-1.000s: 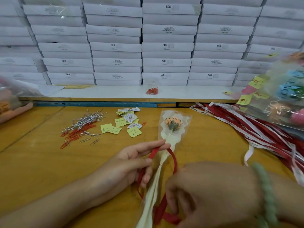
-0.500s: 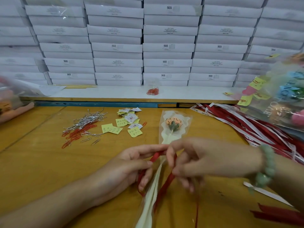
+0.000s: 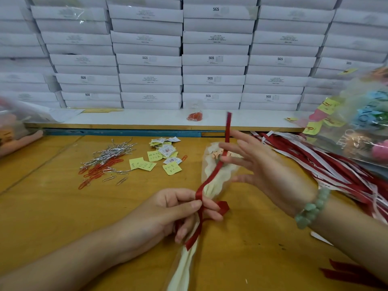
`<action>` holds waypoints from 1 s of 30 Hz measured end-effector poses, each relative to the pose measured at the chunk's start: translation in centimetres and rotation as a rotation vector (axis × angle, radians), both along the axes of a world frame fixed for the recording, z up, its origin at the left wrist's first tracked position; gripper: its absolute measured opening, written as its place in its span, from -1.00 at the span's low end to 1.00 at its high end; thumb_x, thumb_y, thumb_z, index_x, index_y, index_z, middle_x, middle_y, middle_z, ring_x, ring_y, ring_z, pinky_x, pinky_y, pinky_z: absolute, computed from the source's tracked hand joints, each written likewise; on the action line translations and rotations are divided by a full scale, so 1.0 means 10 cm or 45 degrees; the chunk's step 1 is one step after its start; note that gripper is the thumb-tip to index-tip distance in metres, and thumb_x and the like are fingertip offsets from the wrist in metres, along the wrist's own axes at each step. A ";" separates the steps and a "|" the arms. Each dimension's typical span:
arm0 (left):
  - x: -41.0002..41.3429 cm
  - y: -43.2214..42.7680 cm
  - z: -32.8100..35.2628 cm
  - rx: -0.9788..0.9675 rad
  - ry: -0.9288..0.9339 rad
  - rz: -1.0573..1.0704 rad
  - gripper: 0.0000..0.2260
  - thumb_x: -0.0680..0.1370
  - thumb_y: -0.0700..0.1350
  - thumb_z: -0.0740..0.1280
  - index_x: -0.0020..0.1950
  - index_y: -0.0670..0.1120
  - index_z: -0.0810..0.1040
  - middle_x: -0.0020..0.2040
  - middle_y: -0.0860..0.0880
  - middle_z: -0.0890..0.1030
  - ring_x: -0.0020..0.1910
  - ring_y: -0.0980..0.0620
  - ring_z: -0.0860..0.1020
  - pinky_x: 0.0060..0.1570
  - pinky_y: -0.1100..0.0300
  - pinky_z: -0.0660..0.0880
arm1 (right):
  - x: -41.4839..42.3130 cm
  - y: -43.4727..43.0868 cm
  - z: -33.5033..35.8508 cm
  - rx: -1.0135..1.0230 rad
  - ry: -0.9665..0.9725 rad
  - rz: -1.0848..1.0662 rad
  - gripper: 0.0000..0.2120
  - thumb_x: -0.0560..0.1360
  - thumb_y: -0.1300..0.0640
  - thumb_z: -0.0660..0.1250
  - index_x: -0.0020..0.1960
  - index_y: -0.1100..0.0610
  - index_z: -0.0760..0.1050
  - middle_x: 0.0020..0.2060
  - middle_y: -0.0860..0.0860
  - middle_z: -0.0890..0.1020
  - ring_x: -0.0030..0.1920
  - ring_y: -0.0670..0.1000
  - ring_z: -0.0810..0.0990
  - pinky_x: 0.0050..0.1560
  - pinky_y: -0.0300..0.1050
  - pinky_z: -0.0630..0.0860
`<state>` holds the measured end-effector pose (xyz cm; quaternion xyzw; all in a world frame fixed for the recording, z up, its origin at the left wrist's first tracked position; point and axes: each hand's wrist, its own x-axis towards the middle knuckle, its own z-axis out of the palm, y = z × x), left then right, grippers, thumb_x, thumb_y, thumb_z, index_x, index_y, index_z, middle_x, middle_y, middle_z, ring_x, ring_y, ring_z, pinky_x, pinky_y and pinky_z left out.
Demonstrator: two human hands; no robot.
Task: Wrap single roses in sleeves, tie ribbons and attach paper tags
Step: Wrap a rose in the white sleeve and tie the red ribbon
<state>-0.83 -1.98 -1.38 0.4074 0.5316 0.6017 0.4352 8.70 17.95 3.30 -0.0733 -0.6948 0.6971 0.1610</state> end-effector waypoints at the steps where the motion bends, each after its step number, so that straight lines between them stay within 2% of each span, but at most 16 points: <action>1: 0.00 0.00 0.00 0.004 -0.012 0.006 -0.79 0.55 -0.06 0.31 0.07 -0.11 0.67 0.09 -0.23 0.66 -0.51 0.20 0.42 -0.33 0.37 0.48 | 0.00 0.02 -0.02 0.080 -0.002 -0.123 -0.63 0.52 -0.03 0.28 0.32 -0.09 0.41 0.13 -0.08 0.63 0.08 -0.08 0.62 -0.18 -0.18 0.60; 3: 0.01 0.01 0.01 0.019 -0.017 0.023 -0.80 0.54 -0.06 0.31 0.06 -0.09 0.67 0.05 -0.21 0.68 -0.51 0.20 0.42 -0.26 0.27 0.49 | -0.01 0.05 -0.09 0.210 -0.002 -0.267 -0.71 0.58 0.05 0.25 0.29 -0.05 0.40 0.10 -0.06 0.61 0.01 -0.11 0.62 -0.23 -0.25 0.57; 5: 0.02 0.02 0.00 0.037 -0.019 0.046 -0.81 0.56 -0.10 0.28 0.06 -0.10 0.66 -0.07 -0.15 0.70 -0.48 0.16 0.42 -0.01 -0.09 0.49 | -0.01 0.06 -0.13 0.405 0.025 -0.251 -0.76 0.58 0.07 0.23 0.25 -0.03 0.41 0.06 -0.09 0.61 -0.03 -0.17 0.61 -0.18 -0.30 0.56; 6: 0.02 0.02 0.00 0.047 -0.033 0.063 -0.81 0.57 -0.13 0.27 0.07 -0.12 0.65 -0.12 -0.14 0.70 -0.48 0.14 0.42 0.13 -0.27 0.40 | 0.00 0.05 -0.15 0.541 0.053 -0.190 -0.80 0.57 0.05 0.22 0.18 -0.01 0.46 0.01 -0.12 0.62 -0.06 -0.18 0.60 -0.16 -0.34 0.53; 7: 0.03 0.03 0.00 0.057 -0.049 0.082 -0.81 0.56 -0.14 0.27 0.06 -0.13 0.65 -0.11 -0.15 0.70 -0.49 0.14 0.42 0.16 -0.31 0.37 | 0.01 0.03 -0.16 0.673 0.074 -0.104 -0.83 0.55 0.02 0.23 0.10 0.00 0.51 -0.06 -0.13 0.64 -0.09 -0.17 0.60 -0.16 -0.38 0.49; 8: 0.04 0.03 0.01 0.065 -0.059 0.102 -0.81 0.55 -0.13 0.28 0.04 -0.13 0.66 -0.06 -0.20 0.69 -0.50 0.14 0.42 0.05 -0.18 0.48 | 0.02 0.01 -0.17 0.782 0.077 -0.012 -0.83 0.53 -0.02 0.24 0.03 0.00 0.55 -0.11 -0.14 0.64 -0.12 -0.17 0.59 -0.17 -0.39 0.46; 9: 0.04 0.03 0.02 0.068 -0.059 0.127 -0.81 0.53 -0.12 0.30 0.02 -0.13 0.66 0.00 -0.24 0.67 -0.50 0.15 0.42 -0.13 0.04 0.56 | 0.03 -0.01 -0.18 0.862 0.061 0.073 -0.84 0.52 -0.05 0.27 -0.02 -0.01 0.57 -0.14 -0.16 0.64 -0.12 -0.16 0.58 -0.18 -0.39 0.45; 10: 0.05 0.03 0.02 0.070 -0.053 0.153 -0.81 0.52 -0.11 0.31 0.01 -0.14 0.66 0.02 -0.25 0.67 -0.50 0.14 0.43 -0.30 0.21 0.53 | 0.03 -0.03 -0.20 0.916 0.034 0.151 -0.86 0.51 -0.05 0.30 -0.04 -0.03 0.58 -0.15 -0.18 0.63 -0.12 -0.16 0.58 -0.20 -0.39 0.43; 11: 0.06 0.03 0.02 0.077 -0.049 0.178 -0.81 0.52 -0.11 0.32 0.01 -0.15 0.66 0.01 -0.24 0.67 -0.49 0.14 0.44 -0.39 0.29 0.48 | 0.03 -0.04 -0.21 0.950 0.006 0.222 -0.89 0.51 -0.04 0.34 -0.03 -0.04 0.59 -0.15 -0.19 0.63 -0.12 -0.17 0.58 -0.21 -0.41 0.42; 15: 0.07 0.02 0.00 0.109 -0.046 0.305 -0.84 0.50 -0.14 0.35 -0.03 -0.18 0.67 -0.21 -0.09 0.65 -0.40 0.11 0.51 -0.41 0.31 0.47 | 0.02 0.00 -0.23 0.992 -0.037 0.305 -0.95 0.49 0.08 0.40 -0.09 0.04 0.62 -0.22 -0.17 0.63 -0.18 -0.19 0.55 -0.23 -0.41 0.39; 18: 0.06 0.02 -0.01 0.106 -0.026 0.411 -0.81 0.41 -0.12 0.38 -0.05 -0.16 0.70 -0.32 -0.04 0.59 -0.35 0.11 0.52 -0.36 0.30 0.49 | 0.00 0.03 -0.20 0.843 -0.046 0.305 -0.95 0.50 0.13 0.37 -0.12 0.08 0.59 -0.29 -0.10 0.63 -0.25 -0.12 0.57 -0.22 -0.34 0.47; 21: 0.05 0.02 0.00 0.109 -0.019 0.480 -0.77 0.32 -0.08 0.44 -0.09 -0.14 0.71 -0.32 -0.04 0.61 -0.34 0.09 0.54 -0.32 0.30 0.52 | 0.00 0.05 -0.16 0.511 -0.132 0.300 -0.91 0.52 0.16 0.34 -0.14 0.08 0.60 -0.36 -0.07 0.60 -0.39 -0.13 0.51 -0.43 -0.33 0.41; 23: 0.04 0.01 0.00 0.109 -0.022 0.525 -0.75 0.28 -0.07 0.47 -0.11 -0.14 0.72 -0.32 -0.07 0.62 -0.34 0.07 0.55 -0.31 0.29 0.54 | 0.01 0.07 -0.13 0.274 -0.224 0.382 -0.89 0.51 0.21 0.33 -0.14 0.10 0.62 -0.35 -0.03 0.59 -0.42 -0.16 0.49 -0.50 -0.35 0.37; 25: 0.03 0.01 0.00 0.116 -0.025 0.554 -0.75 0.26 -0.07 0.48 -0.12 -0.13 0.72 -0.30 -0.10 0.63 -0.33 0.05 0.58 -0.30 0.28 0.56 | 0.03 0.05 -0.10 0.076 -0.338 0.548 -0.92 0.49 0.24 0.34 -0.09 0.16 0.61 -0.31 0.00 0.63 -0.39 -0.17 0.55 -0.55 -0.39 0.36; 28: 0.03 0.01 0.00 0.132 -0.015 0.562 -0.79 0.27 -0.12 0.49 -0.13 -0.13 0.71 -0.24 -0.13 0.67 -0.30 0.04 0.63 -0.27 0.28 0.57 | 0.08 -0.02 -0.07 -0.022 -0.525 0.776 -0.93 0.48 0.27 0.36 -0.04 0.19 0.53 -0.28 0.02 0.68 -0.39 -0.17 0.61 -0.63 -0.43 0.27; 30: 0.03 0.01 0.00 0.139 -0.007 0.547 -0.80 0.27 -0.14 0.50 -0.14 -0.13 0.71 -0.24 -0.13 0.67 -0.32 0.04 0.63 -0.29 0.27 0.57 | 0.10 -0.09 -0.07 0.023 -0.616 0.897 -0.92 0.50 0.27 0.35 -0.04 0.14 0.48 -0.28 -0.01 0.69 -0.39 -0.19 0.62 -0.61 -0.42 0.20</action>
